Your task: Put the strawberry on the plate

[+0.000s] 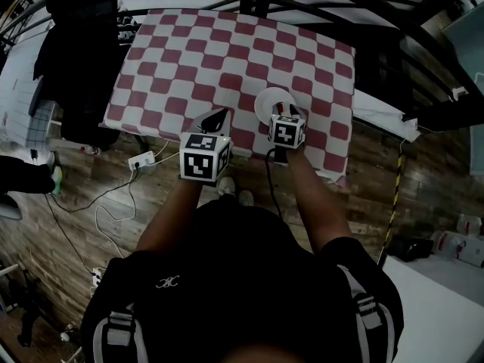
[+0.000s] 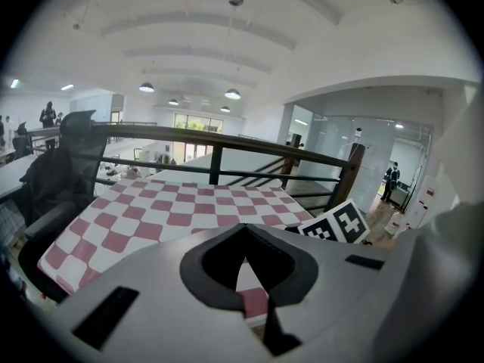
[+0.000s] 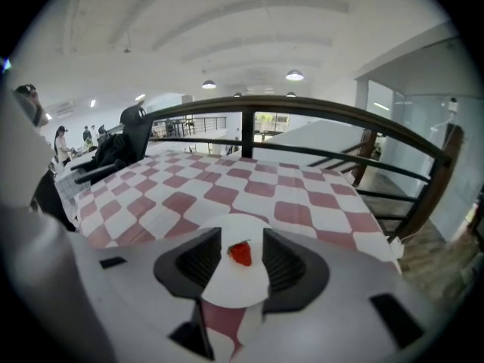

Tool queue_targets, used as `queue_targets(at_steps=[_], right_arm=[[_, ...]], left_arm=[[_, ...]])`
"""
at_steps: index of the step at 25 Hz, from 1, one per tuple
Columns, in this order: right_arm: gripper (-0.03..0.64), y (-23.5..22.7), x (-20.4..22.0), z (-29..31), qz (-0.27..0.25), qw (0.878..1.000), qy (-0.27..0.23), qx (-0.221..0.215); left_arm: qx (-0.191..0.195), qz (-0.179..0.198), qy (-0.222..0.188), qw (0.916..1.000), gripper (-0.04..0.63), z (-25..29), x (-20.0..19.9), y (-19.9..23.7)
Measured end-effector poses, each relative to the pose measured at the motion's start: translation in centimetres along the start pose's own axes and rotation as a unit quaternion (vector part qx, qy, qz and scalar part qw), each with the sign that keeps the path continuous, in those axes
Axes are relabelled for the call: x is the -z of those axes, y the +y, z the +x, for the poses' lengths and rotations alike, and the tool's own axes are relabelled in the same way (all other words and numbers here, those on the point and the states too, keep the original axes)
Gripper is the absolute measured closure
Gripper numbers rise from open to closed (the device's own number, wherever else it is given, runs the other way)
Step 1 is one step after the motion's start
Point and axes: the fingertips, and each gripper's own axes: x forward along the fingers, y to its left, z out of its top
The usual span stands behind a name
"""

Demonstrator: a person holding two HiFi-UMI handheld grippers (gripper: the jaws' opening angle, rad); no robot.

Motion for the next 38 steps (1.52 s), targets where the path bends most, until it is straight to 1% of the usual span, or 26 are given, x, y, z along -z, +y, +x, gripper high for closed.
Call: queue_targets(at_steps=[2, 4, 5, 10, 14, 17, 20, 27, 30, 34, 38], right_arm=[[0.516, -0.6, -1.3, -2.0, 0.026, 0.999, -0.034, 0.007], [0.581, -1.0, -2.7, -4.1, 0.042, 0.997, -0.069, 0.009], [0.600, -1.1, -3.5, -5.2, 0.047, 0.995, -0.087, 0.008], [0.603, -1.0, -8.4, -11.2, 0.052, 0.982, -0.181, -0.007], [0.603, 0.3, -12.3, -16.9, 0.038, 0.965, -0.256, -0.039], [0.603, 0.4, -13.9, -20.6, 0.032, 0.955, -0.294, -0.036], [0.603, -0.2, -14.2, -22.0, 0.041, 0.953, -0.299, -0.022], [0.603, -1.7, -13.5, -21.5, 0.058, 0.957, -0.284, 0.003], [0.603, -1.7, -13.6, -21.6, 0.058, 0.957, -0.283, 0.003], [0.603, -1.1, -14.3, -22.2, 0.047, 0.956, -0.290, 0.001], [0.603, -0.4, -14.5, -22.2, 0.047, 0.956, -0.288, -0.002]], left_arm=[[0.006, 0.003, -0.006, 1.0000, 0.595, 0.2, -0.5, -0.4], [0.014, 0.006, -0.012, 0.9998, 0.595, 0.4, -1.1, -1.1], [0.018, 0.008, -0.015, 0.9997, 0.595, 0.5, -1.4, -1.4], [0.045, 0.021, -0.037, 0.9981, 0.595, 0.8, -3.5, -3.5], [0.065, 0.035, -0.050, 0.9960, 0.595, 0.9, -4.6, -5.1], [0.076, 0.042, -0.063, 0.9942, 0.595, 0.9, -5.2, -6.1], [0.084, 0.049, -0.074, 0.9925, 0.595, 0.8, -6.0, -6.7], [0.098, 0.049, -0.091, 0.9898, 0.595, 0.7, -7.0, -7.1], [0.105, 0.044, -0.091, 0.9893, 0.595, 0.9, -7.0, -7.1], [0.105, 0.043, -0.091, 0.9893, 0.595, 1.0, -7.2, -6.6], [0.107, 0.045, -0.090, 0.9891, 0.595, 1.1, -7.3, -6.3]])
